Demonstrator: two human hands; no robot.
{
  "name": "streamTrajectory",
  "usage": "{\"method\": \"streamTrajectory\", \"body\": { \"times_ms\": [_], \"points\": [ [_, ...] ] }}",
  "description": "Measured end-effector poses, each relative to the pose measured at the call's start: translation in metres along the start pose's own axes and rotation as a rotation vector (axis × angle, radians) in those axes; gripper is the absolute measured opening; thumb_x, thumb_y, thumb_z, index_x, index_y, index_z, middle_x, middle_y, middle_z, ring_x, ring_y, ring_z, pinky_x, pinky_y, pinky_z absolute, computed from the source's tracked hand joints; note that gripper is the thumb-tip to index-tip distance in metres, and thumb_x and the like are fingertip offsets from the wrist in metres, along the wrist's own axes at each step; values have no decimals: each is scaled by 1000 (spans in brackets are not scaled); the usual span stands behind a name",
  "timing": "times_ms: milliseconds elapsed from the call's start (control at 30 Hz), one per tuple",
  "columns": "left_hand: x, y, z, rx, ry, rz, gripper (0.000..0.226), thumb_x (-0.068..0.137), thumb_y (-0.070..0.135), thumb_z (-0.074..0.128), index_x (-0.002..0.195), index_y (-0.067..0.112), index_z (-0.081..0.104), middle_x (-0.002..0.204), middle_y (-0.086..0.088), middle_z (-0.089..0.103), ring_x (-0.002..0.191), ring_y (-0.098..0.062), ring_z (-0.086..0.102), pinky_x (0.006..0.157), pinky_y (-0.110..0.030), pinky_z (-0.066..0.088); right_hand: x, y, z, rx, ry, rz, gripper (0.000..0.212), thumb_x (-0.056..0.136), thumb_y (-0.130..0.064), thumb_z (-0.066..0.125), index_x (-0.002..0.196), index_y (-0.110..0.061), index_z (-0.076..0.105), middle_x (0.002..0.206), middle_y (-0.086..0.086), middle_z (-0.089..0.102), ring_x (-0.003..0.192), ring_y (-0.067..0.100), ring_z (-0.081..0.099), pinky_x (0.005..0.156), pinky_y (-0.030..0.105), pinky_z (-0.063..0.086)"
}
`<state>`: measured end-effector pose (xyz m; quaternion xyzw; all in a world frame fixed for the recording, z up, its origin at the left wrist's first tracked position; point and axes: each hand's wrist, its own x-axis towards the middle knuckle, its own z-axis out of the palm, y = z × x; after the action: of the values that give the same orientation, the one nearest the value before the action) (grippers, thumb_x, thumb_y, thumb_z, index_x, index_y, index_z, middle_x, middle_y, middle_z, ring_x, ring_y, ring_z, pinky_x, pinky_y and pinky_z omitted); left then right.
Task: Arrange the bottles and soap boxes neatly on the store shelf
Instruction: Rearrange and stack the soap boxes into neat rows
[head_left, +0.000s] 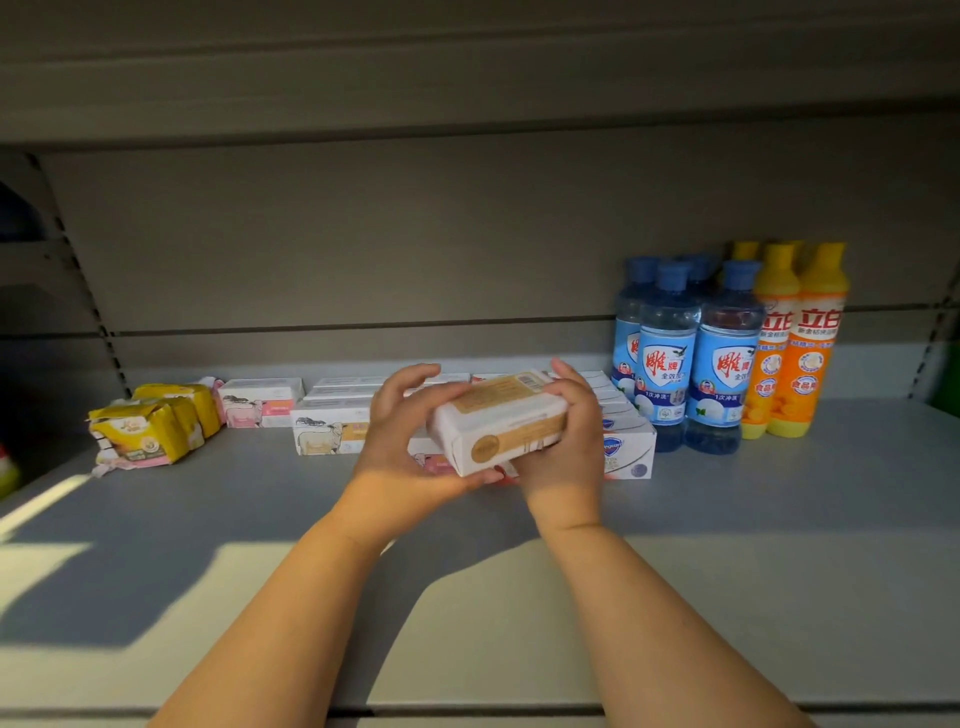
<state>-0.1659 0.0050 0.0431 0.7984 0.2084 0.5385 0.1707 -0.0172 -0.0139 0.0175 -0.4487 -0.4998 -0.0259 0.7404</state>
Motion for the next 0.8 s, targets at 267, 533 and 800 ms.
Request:
{"method": "streamTrajectory", "body": {
  "times_ms": [267, 533, 800],
  "points": [
    [-4, -7, 15, -531, 60, -314, 100, 45, 1, 86, 122, 46, 41, 106, 2, 62, 93, -6, 66, 68, -21, 54, -4, -9, 0, 1, -175, 232, 56, 55, -13, 83, 90, -33, 44, 100, -16, 57, 96, 8, 57, 78, 5, 41],
    [12, -14, -4, -623, 132, -528, 25, 76, 22, 67, 100, 17, 64, 83, 0, 74, 74, -14, 69, 61, -23, 53, -10, -32, 3, 411, -735, 865, 33, 83, -52, 60, 98, -23, 59, 68, 1, 70, 39, 18, 60, 35, 19, 45],
    [14, -16, -8, -609, 111, -1130, 26, 92, 33, 49, 82, 13, 61, 54, -3, 56, 45, -12, 51, 42, -16, 44, -16, -27, 7, 388, -657, 607, 83, 73, -2, 77, 121, -55, 35, 89, -1, 71, 70, 13, 69, 60, 23, 55]
  ]
}}
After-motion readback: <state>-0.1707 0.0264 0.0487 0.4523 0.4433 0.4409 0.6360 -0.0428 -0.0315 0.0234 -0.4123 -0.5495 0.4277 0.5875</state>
